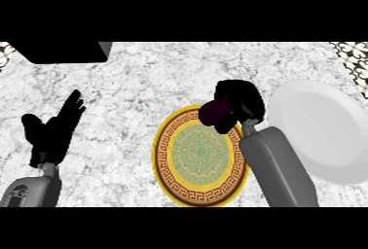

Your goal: Pick the eggplant from the plate and place it in the plate

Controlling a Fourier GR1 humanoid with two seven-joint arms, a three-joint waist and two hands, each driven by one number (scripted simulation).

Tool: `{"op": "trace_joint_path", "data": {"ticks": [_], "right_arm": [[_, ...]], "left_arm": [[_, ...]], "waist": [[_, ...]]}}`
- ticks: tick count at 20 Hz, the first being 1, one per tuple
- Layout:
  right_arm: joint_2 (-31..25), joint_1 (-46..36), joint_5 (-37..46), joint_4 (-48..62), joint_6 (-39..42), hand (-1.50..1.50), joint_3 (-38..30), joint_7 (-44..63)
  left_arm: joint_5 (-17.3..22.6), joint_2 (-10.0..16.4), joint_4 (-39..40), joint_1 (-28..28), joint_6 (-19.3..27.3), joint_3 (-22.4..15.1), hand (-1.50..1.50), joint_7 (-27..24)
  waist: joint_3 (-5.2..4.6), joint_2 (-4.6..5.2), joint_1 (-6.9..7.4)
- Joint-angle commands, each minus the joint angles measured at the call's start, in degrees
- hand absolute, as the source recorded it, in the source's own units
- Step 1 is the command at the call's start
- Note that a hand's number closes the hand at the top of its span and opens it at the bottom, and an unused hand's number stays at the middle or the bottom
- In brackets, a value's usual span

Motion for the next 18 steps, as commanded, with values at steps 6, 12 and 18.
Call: {"op": "trace_joint_path", "data": {"ticks": [6,12,18], "right_arm": [[0.09,-3.22,23.12,-10.95,-18.67,1.5,1.02,28.36],[0.04,1.02,25.01,-20.46,-16.01,1.5,-1.06,36.95],[-5.42,10.32,18.34,-25.52,-20.79,1.5,-8.2,30.91]], "left_arm": [[-0.19,-0.55,0.06,-0.45,0.06,-0.33,0.0,-0.37],[-0.78,-1.51,-0.64,-3.04,1.38,-0.78,0.0,3.32],[0.92,1.43,-0.17,-0.79,-2.92,1.63,0.0,-0.71]], "waist": [[-0.05,0.02,0.51],[0.06,0.46,1.08],[0.07,0.62,1.49]]}}
